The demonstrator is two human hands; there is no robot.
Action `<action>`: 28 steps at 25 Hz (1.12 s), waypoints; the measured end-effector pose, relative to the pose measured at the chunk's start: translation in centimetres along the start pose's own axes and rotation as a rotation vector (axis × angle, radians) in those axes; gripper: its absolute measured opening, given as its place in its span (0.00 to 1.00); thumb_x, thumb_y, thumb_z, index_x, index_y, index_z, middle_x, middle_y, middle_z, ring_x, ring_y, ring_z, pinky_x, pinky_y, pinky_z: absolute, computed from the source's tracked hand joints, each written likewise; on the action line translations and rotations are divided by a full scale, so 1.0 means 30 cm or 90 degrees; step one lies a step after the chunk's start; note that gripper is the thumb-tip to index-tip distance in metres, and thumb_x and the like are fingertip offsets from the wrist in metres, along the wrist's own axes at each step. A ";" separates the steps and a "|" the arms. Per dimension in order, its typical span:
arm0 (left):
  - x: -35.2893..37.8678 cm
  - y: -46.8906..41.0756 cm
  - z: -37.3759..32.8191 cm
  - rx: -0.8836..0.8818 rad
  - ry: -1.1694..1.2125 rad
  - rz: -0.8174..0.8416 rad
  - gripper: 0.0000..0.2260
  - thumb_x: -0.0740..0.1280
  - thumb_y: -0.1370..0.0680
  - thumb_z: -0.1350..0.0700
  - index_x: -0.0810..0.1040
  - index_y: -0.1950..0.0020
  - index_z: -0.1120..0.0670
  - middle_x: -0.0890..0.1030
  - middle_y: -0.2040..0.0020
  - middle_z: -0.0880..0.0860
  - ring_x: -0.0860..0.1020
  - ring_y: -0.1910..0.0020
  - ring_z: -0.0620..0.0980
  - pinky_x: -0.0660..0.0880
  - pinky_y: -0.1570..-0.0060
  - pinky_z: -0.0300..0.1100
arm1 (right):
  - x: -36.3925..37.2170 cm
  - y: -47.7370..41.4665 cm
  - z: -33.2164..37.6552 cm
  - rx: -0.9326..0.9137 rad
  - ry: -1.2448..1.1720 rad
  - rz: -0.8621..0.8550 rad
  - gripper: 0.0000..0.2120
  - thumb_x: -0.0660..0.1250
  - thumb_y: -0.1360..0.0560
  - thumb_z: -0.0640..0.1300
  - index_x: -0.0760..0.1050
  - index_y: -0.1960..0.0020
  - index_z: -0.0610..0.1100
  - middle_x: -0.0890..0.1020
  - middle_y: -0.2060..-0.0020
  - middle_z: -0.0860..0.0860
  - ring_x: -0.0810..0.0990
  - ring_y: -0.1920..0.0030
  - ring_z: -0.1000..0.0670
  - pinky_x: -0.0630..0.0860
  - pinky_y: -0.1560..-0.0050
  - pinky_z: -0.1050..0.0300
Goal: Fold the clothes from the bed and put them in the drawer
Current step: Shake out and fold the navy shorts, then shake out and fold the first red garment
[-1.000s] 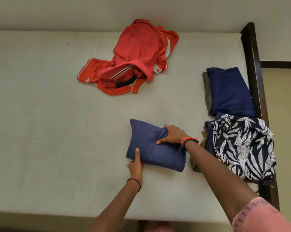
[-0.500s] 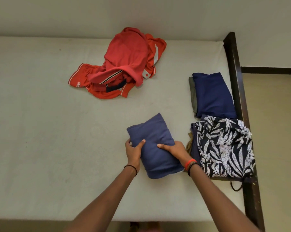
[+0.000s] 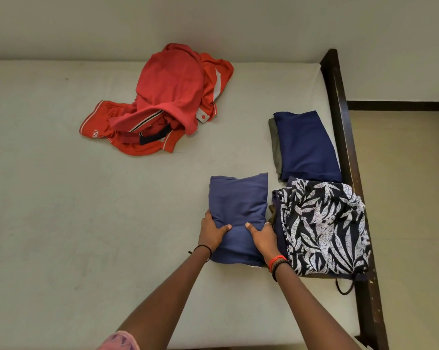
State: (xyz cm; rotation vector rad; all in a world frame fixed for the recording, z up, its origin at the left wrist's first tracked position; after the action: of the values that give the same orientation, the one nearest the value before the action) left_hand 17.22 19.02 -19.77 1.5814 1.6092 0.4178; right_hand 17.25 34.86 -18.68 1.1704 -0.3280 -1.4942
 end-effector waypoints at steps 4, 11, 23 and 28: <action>-0.007 0.005 -0.016 -0.028 -0.009 0.021 0.35 0.74 0.28 0.56 0.60 0.27 0.59 0.68 0.30 0.59 0.69 0.32 0.58 0.67 0.33 0.48 | -0.006 0.031 0.011 -0.019 0.053 -0.023 0.24 0.68 0.25 0.48 0.68 0.37 0.32 0.74 0.38 0.35 0.73 0.37 0.37 0.70 0.38 0.51; -0.145 0.053 -0.149 -0.093 -0.136 0.071 0.28 0.67 0.22 0.55 0.59 0.27 0.62 0.66 0.30 0.62 0.69 0.32 0.59 0.68 0.36 0.47 | -0.101 0.120 0.204 -0.075 0.225 -0.049 0.28 0.62 0.23 0.41 0.56 0.27 0.35 0.67 0.33 0.36 0.67 0.33 0.36 0.65 0.34 0.49; -0.792 -0.285 -0.518 0.274 -0.400 -0.380 0.14 0.62 0.25 0.64 0.73 0.39 0.61 0.74 0.43 0.61 0.75 0.46 0.62 0.71 0.48 0.54 | 0.030 -0.051 0.863 -0.381 0.304 -0.070 0.06 0.55 0.22 0.36 0.71 0.52 0.38 0.80 0.53 0.40 0.77 0.56 0.41 0.73 0.58 0.51; -0.907 -0.448 -0.517 0.293 -0.587 -0.330 0.24 0.67 0.24 0.54 0.67 0.30 0.55 0.73 0.36 0.54 0.71 0.36 0.55 0.63 0.36 0.51 | 0.235 -0.161 1.064 -0.456 0.278 0.039 0.21 0.66 0.24 0.42 0.69 0.34 0.36 0.76 0.39 0.38 0.73 0.38 0.38 0.71 0.39 0.47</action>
State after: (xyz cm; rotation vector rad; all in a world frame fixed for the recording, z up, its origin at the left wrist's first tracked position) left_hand -6.59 -3.92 -11.52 1.2700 1.3072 -0.8951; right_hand -9.91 17.75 -10.85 0.8488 0.4383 -1.1120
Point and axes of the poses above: each hand's wrist, its own y-axis away from the middle knuckle, its own x-axis out of the palm, z = x × y, the point moved 1 cm from there along -y, towards the middle knuckle
